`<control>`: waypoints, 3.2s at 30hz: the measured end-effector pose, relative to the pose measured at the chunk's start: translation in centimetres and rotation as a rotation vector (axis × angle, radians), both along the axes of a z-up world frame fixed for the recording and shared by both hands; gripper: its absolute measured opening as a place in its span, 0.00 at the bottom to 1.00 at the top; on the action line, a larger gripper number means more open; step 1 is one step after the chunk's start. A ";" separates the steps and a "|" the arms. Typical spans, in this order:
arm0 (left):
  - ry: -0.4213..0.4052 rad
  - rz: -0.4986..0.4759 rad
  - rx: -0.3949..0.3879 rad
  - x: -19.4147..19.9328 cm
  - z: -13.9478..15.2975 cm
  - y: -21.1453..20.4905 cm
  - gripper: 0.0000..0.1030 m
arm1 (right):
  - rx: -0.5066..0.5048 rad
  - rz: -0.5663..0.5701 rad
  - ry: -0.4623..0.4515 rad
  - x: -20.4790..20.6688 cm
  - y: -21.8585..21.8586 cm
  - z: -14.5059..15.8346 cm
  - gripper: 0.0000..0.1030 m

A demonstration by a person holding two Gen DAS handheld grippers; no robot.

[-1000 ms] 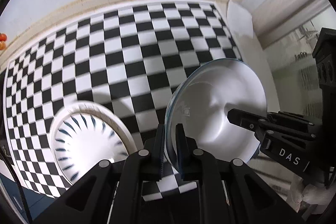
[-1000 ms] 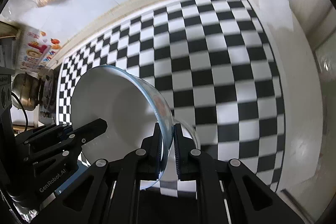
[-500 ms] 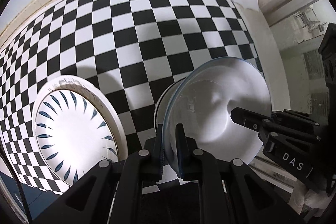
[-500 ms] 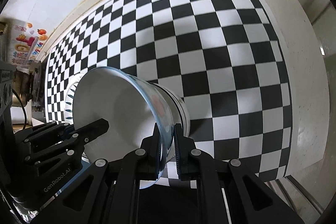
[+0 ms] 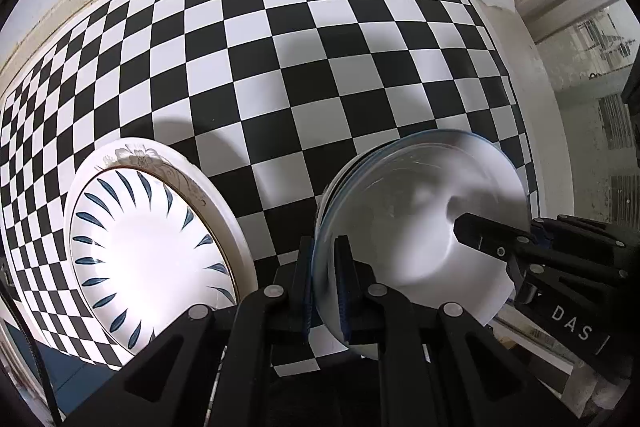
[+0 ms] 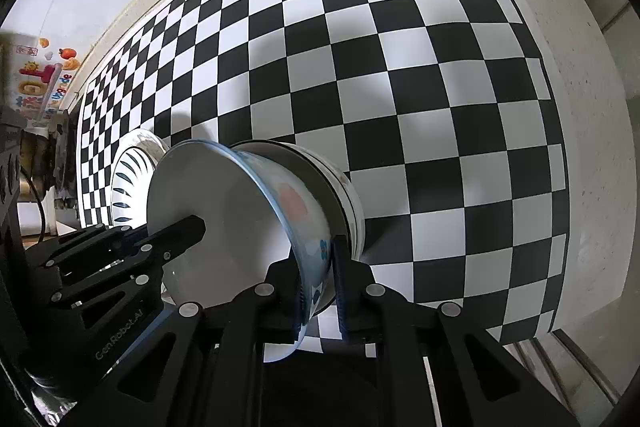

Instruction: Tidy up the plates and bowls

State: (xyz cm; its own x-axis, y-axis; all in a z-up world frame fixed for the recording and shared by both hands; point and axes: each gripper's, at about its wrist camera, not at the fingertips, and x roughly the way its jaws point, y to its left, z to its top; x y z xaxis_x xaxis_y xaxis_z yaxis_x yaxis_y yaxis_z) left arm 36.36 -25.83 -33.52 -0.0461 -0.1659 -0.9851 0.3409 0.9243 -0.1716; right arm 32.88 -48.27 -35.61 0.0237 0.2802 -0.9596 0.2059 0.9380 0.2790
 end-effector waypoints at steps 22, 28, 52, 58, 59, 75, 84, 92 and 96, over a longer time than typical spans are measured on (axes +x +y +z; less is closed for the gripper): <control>-0.038 -0.010 0.011 0.3 0.4 -0.6 0.08 | -0.056 0.068 0.007 0.3 0.1 1.4 0.18; -0.057 -0.009 0.025 0.1 0.5 -0.8 0.08 | -0.049 0.054 0.003 0.2 -0.2 1.2 0.17; -0.242 0.075 -0.080 -6.8 14.0 4.5 0.14 | -0.177 0.033 -0.263 -8.2 2.1 16.3 0.74; -0.329 0.076 -0.096 -8.9 18.3 6.1 0.15 | -0.228 0.049 -0.343 -11.2 3.7 20.7 0.75; -0.341 0.076 -0.096 -9.2 18.9 6.4 0.16 | -0.234 0.050 -0.354 -11.7 3.9 21.3 0.75; -0.444 0.091 -0.118 -11.4 23.2 8.7 0.36 | -0.251 0.026 -0.431 -15.3 5.6 26.1 0.75; -0.446 0.097 -0.090 -10.7 22.0 9.0 0.44 | -0.260 0.000 -0.413 -14.4 5.2 25.1 0.76; -0.217 0.106 -0.181 -6.3 15.6 8.0 0.44 | -0.157 -0.069 -0.338 -11.4 3.2 19.4 0.80; -0.074 0.133 -0.222 -2.6 10.6 7.3 0.44 | -0.104 -0.133 -0.288 -8.9 1.2 14.9 0.80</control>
